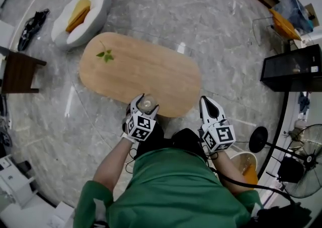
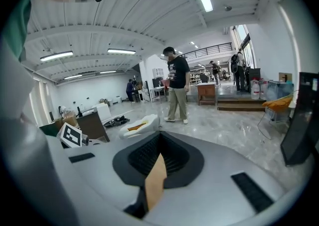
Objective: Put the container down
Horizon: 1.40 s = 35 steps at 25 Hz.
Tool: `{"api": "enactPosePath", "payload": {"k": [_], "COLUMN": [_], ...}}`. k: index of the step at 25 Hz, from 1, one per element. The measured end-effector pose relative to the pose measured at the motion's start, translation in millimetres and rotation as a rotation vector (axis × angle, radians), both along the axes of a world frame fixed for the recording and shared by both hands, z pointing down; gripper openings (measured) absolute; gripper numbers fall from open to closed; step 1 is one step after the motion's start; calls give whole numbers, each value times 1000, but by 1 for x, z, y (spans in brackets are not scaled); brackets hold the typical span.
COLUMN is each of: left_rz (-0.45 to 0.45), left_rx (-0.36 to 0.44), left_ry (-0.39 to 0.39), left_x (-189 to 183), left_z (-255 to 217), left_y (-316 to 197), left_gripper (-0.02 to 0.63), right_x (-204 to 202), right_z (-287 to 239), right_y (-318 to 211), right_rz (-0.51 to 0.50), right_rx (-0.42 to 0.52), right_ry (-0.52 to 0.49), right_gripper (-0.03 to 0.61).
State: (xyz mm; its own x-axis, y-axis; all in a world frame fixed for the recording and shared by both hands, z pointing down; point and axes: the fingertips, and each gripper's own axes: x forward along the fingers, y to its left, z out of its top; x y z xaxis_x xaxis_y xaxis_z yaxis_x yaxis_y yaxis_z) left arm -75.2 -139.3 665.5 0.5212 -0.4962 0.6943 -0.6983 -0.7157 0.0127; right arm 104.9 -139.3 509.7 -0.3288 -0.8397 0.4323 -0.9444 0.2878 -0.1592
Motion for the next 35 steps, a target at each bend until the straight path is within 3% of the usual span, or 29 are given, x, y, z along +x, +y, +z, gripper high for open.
{"api": "enactPosePath", "payload": {"k": [10,22,35], "left_rz": [-55,-207,-267], "left_rx": [-32,-59,-102], "left_ry": [-20,-70,-109], "left_x": [3,-6,-24], "left_z": [69,181,287], "left_y": [-66,-153,-200], "left_gripper": [342,342,342], "right_x": [3,27,34], "right_z": [57,160,228], "right_y": [-49,-105,-113], "right_rz": [-71,-166,-189], "right_rx": [-75,-201,-282], "right_ry": [-8,-6,28], "right_gripper": [14,14,14]}}
